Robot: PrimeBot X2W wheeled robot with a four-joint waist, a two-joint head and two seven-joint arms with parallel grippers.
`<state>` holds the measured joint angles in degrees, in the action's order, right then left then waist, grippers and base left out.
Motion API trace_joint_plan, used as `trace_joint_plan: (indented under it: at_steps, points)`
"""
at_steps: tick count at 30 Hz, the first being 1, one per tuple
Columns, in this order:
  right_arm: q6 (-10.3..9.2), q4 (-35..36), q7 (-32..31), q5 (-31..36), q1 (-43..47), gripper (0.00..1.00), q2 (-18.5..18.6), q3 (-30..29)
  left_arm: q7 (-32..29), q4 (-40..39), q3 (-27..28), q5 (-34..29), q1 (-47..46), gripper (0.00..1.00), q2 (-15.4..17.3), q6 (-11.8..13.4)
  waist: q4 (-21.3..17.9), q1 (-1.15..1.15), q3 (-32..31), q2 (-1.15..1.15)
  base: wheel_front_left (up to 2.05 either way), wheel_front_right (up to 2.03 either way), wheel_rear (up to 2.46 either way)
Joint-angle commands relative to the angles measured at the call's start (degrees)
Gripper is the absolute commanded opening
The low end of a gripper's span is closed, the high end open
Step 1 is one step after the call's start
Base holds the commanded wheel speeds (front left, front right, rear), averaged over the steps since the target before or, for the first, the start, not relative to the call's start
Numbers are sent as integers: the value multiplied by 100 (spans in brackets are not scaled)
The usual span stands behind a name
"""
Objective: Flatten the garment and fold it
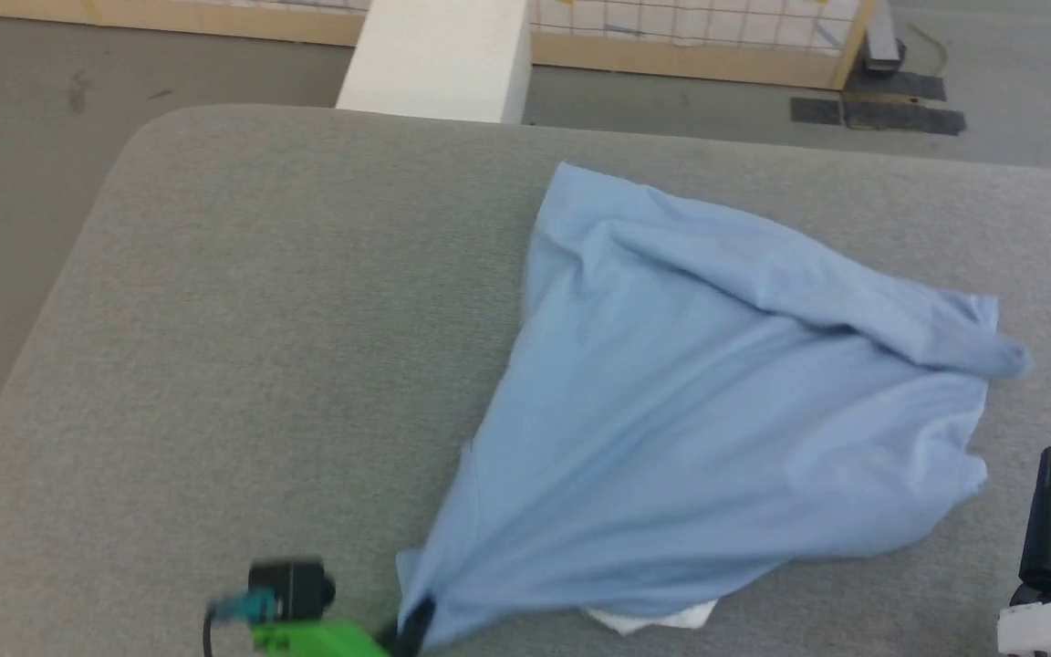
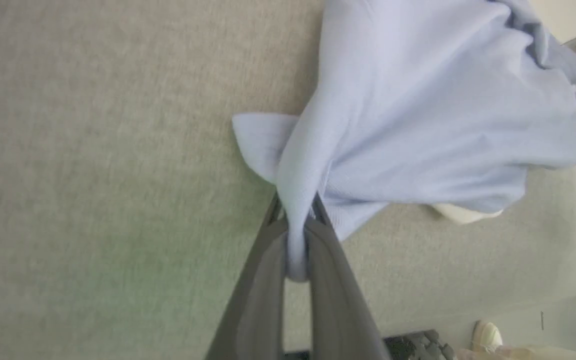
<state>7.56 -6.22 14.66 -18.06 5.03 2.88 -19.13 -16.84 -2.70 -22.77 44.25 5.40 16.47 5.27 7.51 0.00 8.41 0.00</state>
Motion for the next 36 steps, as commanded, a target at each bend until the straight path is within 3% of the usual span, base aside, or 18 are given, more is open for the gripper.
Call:
trace_joint_plan:
  at_steps: [1,4,5,6,17,21,23,28,32,36]
  points:
    - [-8,47,-7,6,59,100,-1,-13,51,-57,44,16,269,0,44,110,139,0,-16,0,0,0,0]
    - [-8,66,-60,37,57,100,-1,-25,227,-83,75,37,596,0,-9,204,233,0,-2,0,0,0,0]
    - [-8,67,-75,41,54,100,-1,-14,300,-87,68,6,604,47,-31,200,252,0,-3,0,0,0,0]
    - [-8,67,-88,41,49,100,-1,-2,428,-113,76,-9,572,100,-98,179,275,0,-12,0,0,0,0]
    - [-8,-42,-109,-17,92,100,-1,110,1690,-1095,569,276,-62,100,-617,-428,256,0,-254,0,0,0,0]
    - [-8,-67,-93,-57,98,100,-1,137,2783,-1245,969,-629,-283,100,-566,-246,152,0,-273,0,0,0,0]
    - [-8,-95,-82,-81,96,100,-1,162,3053,-1153,1009,-1222,-316,100,-539,-139,76,0,-264,0,0,0,0]
    - [-8,-146,-61,-121,114,100,-1,206,3176,-798,934,-1985,-164,100,-770,-81,-34,0,-237,0,0,0,0]
    - [-8,-19,-193,25,83,100,-1,271,3181,-699,1012,-2175,-57,100,-1039,-209,-39,0,-178,0,0,0,0]
    - [-8,516,-748,458,-149,100,-1,479,3182,-672,1122,-2315,-39,100,-1193,-369,1,0,-53,0,0,0,0]
